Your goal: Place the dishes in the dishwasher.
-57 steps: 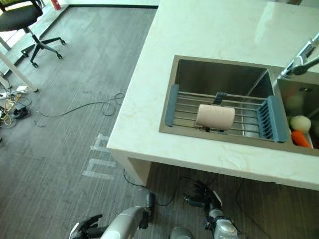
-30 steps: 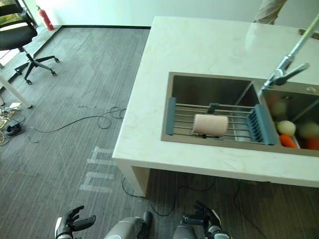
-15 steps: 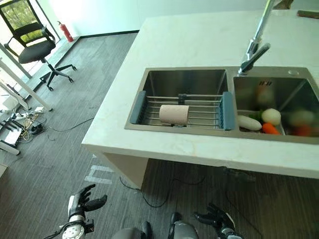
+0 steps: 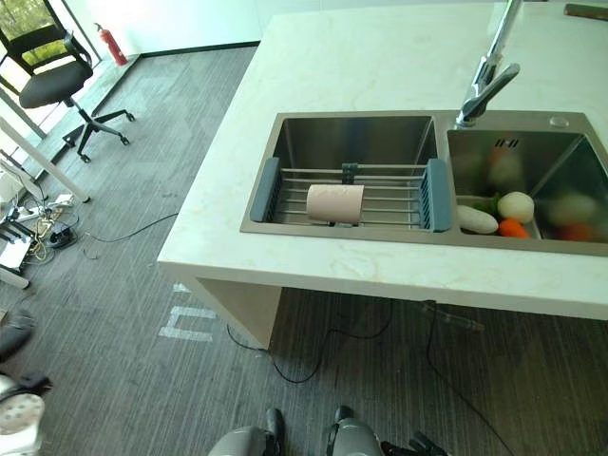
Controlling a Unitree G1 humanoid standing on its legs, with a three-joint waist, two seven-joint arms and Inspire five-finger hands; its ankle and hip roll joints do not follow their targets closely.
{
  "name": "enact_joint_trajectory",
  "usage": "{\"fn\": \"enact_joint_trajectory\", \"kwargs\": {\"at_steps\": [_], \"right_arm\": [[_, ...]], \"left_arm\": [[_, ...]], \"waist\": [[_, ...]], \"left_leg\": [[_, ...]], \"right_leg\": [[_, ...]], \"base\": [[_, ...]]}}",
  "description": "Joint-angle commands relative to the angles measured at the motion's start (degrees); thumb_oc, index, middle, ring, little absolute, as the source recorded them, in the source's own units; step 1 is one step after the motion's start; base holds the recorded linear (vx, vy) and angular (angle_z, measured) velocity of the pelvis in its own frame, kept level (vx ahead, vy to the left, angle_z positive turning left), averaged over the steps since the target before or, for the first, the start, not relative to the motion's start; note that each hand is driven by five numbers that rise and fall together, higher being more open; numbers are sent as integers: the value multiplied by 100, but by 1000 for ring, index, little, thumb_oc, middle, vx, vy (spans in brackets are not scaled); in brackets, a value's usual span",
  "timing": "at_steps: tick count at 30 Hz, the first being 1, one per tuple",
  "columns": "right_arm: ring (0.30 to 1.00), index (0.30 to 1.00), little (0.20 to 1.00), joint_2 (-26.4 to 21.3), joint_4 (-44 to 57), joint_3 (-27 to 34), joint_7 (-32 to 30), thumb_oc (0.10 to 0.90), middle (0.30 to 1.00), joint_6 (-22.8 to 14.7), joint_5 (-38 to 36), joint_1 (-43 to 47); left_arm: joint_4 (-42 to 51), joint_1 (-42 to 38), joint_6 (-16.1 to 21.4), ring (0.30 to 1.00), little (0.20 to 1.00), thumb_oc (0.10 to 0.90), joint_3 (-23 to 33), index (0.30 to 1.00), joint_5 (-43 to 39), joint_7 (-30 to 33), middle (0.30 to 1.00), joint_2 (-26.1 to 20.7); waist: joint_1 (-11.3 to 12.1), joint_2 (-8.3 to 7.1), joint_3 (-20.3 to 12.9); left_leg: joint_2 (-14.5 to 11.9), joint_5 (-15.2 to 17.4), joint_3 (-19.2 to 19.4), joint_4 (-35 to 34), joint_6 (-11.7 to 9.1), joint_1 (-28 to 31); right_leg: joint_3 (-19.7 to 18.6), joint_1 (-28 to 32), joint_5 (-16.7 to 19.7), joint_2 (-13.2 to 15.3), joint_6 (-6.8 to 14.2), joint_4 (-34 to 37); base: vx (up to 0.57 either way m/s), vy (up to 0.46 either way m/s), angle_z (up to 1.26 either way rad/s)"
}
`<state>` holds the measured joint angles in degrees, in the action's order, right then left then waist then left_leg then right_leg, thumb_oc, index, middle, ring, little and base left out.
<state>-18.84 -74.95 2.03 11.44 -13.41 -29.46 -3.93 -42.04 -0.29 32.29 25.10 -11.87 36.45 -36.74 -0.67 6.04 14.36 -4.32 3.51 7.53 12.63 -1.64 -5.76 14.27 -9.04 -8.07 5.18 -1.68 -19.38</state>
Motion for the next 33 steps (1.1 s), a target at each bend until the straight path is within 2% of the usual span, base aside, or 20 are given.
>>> {"fn": "enact_joint_trajectory", "kwargs": {"at_steps": [1, 2, 3, 5, 6, 7, 8, 10, 12, 13, 14, 15, 17, 19, 20, 24, 33], "right_arm": [[900, 900, 900, -21, 21, 36, 73, 800, 900, -233, -105, 170], [900, 900, 900, 3, 28, 1, 81, 800, 900, -225, -119, 172], [900, 900, 900, 12, 29, -7, 82, 800, 900, -222, -121, 172], [900, 900, 900, 54, 66, -102, 58, 800, 900, -158, -140, 179], [900, 900, 900, 57, 72, -113, 54, 800, 900, -147, -149, 180], [900, 900, 900, 44, 91, -143, 49, 800, 900, -97, -133, 184], [900, 900, 900, 39, 99, -147, 46, 800, 900, -74, -119, 186], [900, 900, 900, 4, 91, -137, 49, 800, 900, 0, -71, 165], [900, 900, 900, -48, 41, -133, 71, 800, 900, 68, -67, 154], [900, 900, 900, -82, 18, -131, 95, 800, 900, 120, -76, 153], [900, 900, 900, -120, 29, -136, 119, 800, 900, 151, -82, 143], [900, 900, 900, -150, 30, -133, 146, 800, 900, 167, -79, 139], [900, 900, 900, -175, 17, -112, 160, 800, 900, 187, -84, 138], [900, 900, 900, -223, 40, -120, 135, 800, 900, 224, -96, 130], [900, 900, 900, -238, 49, -113, 136, 800, 900, 235, -99, 123], [900, 900, 900, -335, 104, -115, 175, 800, 900, 330, -95, 104], [900, 900, 900, -427, 155, -170, 303, 800, 900, 324, -123, 9]], "left_arm": [[553, -241, 924, 900, 900, 800, 281, 900, 572, 719, 900, -837], [736, -328, 986, 900, 900, 800, 394, 900, 897, 963, 900, -1080], [791, -350, 1000, 900, 900, 800, 412, 900, 1011, 1061, 900, -1129], [1304, -607, 1005, 900, 900, 800, 557, 900, 1544, 1451, 900, -1677], [1350, -643, 1023, 900, 900, 800, 564, 900, 1564, 1440, 900, -1743], [1563, -810, 1200, 900, 900, 800, 576, 900, 1598, 1217, 900, -2021], [1638, -879, 1222, 900, 900, 800, 557, 900, 1529, 1045, 900, -2122], [1975, -1273, 1351, 900, 900, 800, 289, 900, 688, -396, 900, -2522], [2432, -1855, 898, 900, 900, 800, -263, 900, 514, -1355, 900, -2824], [2622, -2497, 470, 900, 900, 800, -903, 900, 224, -2013, 900, -2993], [2806, -3066, -13, 900, 900, 800, -1473, 900, 132, -2406, 900, -3045], [2883, -3386, -301, 900, 900, 800, -1793, 900, 163, -2594, 900, -3051], [2879, -3852, -591, 900, 900, 800, -2307, 900, 187, -2878, 900, -3042], [2858, -4368, -1201, 900, 900, 800, -2878, 900, 334, -3356, 900, -2963], [2786, -4559, -1370, 900, 900, 800, -3133, 900, 391, -3476, 900, -2939], [2440, -5227, -1703, 900, 900, 800, -3980, 900, 509, -3555, 900, -2810], [2047, -5821, -1966, 900, 900, 800, -4703, 900, 550, -3744, 900, -2650]], "waist": [[73, 8, -295], [62, 0, -329], [61, -6, -336], [15, -20, -395], [10, -23, -401], [-28, -13, -422], [-40, -11, -424], [-117, 11, -435], [-226, 29, -461], [-318, 46, -478], [-421, 66, -484], [-487, 77, -483], [-545, 89, -477], [-657, 108, -459], [-694, 116, -453], [-856, 159, -421], [-1057, 345, -343]], "left_leg": [[-20, 1237, -155, 456, 24, -57], [-29, 1270, -120, 456, 28, -30], [-31, 1278, -108, 456, 29, -21], [-49, 1327, -33, 456, 39, 23], [-52, 1330, -26, 456, 39, 27], [-56, 1347, -1, 456, 38, 43], [-57, 1353, 12, 456, 38, 50], [-61, 1384, 64, 456, 44, 91], [-63, 1420, 144, 456, 52, 143], [-74, 1440, 205, 456, 60, 177], [-90, 1444, 262, 456, 59, 189], [-99, 1446, 292, 456, 58, 191], [-107, 1449, 334, 456, 62, 195], [-121, 1447, 400, 456, 60, 196], [-122, 1446, 418, 456, 59, 193], [-119, 1435, 509, 456, 55, 187], [-42, 1391, 599, 456, 62, 117]], "right_leg": [[-48, 629, -982, 220, 459, 219], [-59, 640, -996, 214, 464, 219], [-64, 643, -998, 213, 466, 219], [-134, 642, -997, 190, 482, 219], [-146, 640, -995, 187, 483, 219], [-196, 634, -987, 172, 494, 219], [-214, 633, -985, 167, 498, 219], [-285, 635, -974, 145, 524, 219], [-352, 643, -958, 125, 568, 219], [-428, 638, -938, 108, 597, 219], [-494, 614, -908, 100, 631, 219], [-535, 595, -889, 94, 647, 219], [-595, 566, -859, 83, 669, 219], [-678, 521, -817, 78, 695, 219], [-712, 500, -804, 73, 706, 219], [-854, 421, -745, 64, 744, 219], [-1022, 265, -649, 131, 810, 219]], "base": [[99, -38, -7], [88, -32, -1], [98, -39, -5], [82, -39, -11], [66, -29, -24], [37, -10, -28], [48, -11, -29], [50, -12, -18], [70, -32, -11], [69, -45, -24], [46, -42, -33], [16, -32, -31], [2, -22, -29], [-6, -8, -35], [-8, -1, -32], [-3, 11, -25], [-10, 42, -9]]}}
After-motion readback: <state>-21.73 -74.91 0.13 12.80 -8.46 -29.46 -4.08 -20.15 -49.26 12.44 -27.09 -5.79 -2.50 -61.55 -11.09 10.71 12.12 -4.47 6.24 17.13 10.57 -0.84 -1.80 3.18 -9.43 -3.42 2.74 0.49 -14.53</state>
